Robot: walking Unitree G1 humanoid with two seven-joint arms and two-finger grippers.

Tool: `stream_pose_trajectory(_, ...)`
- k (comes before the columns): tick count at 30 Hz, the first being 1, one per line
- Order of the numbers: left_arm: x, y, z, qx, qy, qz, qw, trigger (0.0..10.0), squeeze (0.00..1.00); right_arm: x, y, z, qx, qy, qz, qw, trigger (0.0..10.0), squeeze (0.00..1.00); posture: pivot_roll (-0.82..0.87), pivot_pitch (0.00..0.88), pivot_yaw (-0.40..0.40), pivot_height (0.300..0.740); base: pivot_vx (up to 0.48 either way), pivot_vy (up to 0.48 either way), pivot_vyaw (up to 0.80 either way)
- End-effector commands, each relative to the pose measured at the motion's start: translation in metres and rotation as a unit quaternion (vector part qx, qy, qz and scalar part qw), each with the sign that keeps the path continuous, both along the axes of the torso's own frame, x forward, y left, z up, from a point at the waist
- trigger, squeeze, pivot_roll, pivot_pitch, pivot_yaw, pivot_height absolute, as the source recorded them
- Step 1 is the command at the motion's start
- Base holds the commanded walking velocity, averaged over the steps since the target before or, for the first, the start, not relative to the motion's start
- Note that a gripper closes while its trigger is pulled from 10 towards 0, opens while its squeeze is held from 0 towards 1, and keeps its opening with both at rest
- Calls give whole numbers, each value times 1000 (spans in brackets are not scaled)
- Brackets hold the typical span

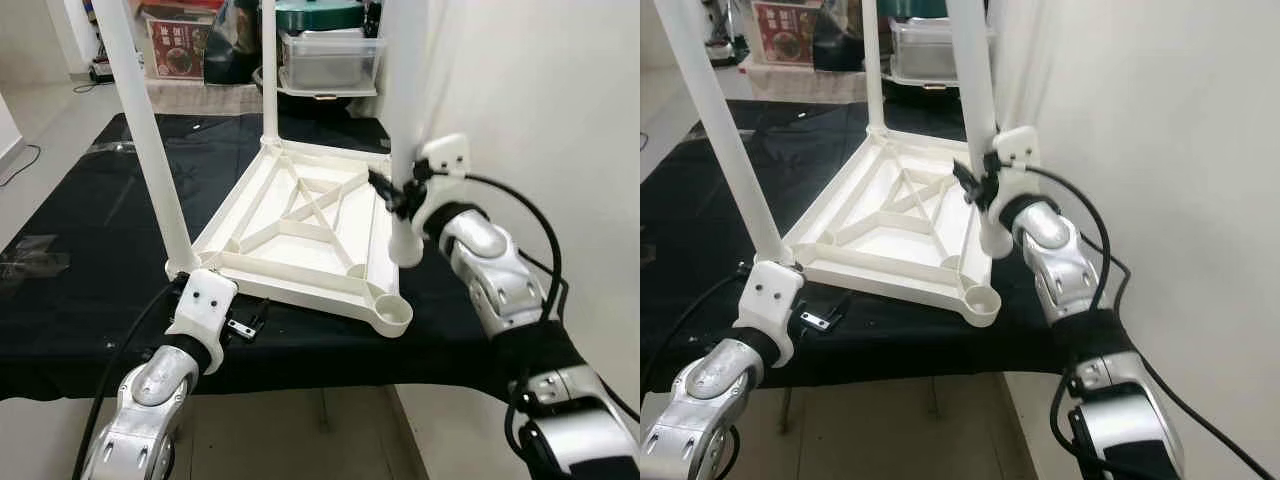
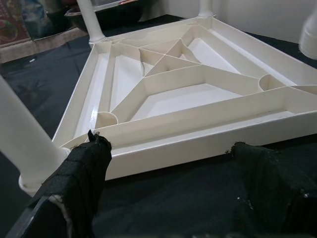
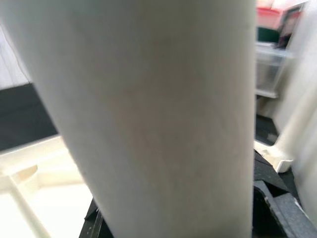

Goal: Building children table

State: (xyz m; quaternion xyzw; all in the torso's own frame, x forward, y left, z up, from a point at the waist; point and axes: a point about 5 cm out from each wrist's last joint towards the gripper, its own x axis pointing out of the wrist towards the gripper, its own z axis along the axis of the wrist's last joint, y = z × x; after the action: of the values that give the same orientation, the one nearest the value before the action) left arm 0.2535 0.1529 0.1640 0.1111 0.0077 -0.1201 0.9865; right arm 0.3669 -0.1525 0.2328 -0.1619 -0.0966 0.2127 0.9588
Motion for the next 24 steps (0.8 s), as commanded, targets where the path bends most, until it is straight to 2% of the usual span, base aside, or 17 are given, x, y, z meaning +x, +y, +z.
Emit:
stream_pose_trajectory(1, -2, 3, -2, -8, 3, 5, 1000, 10000, 0, -8, 1, -6, -24, 7, 29, 999, 0, 0, 41, 0, -91, 740, 0, 0, 0)
stream_pose_trajectory(6, -5, 10, -3, -16, 5, 15, 1000, 10000, 0, -18, -3, -22, -45, 33, 59, 997, 0, 0, 37, 0, -89, 740, 0, 0, 0)
stream_pose_trajectory(11, -5, 15, -2, -16, 4, 25, 1000, 10000, 0, -23, -4, -28, -55, 40, 76, 995, 0, 0, 38, 0, -87, 740, 0, 0, 0)
stream_pose_trajectory(17, -6, 20, -1, -17, 1, 30, 999, 10000, 0, -31, 3, -23, -41, 35, 112, 992, 0, 0, 32, 0, -80, 740, 0, 0, 0)
stream_pose_trajectory(21, -5, 21, 0, -21, -1, 34, 999, 10000, 0, -35, 9, -17, -15, 31, 118, 992, 0, 0, 32, 0, -78, 740, 0, 0, 0)
stream_pose_trajectory(24, -5, 21, 0, -21, -1, 34, 999, 10000, 0, -35, 9, -17, -15, 31, 118, 992, 0, 0, 32, 0, -78, 740, 0, 0, 0)
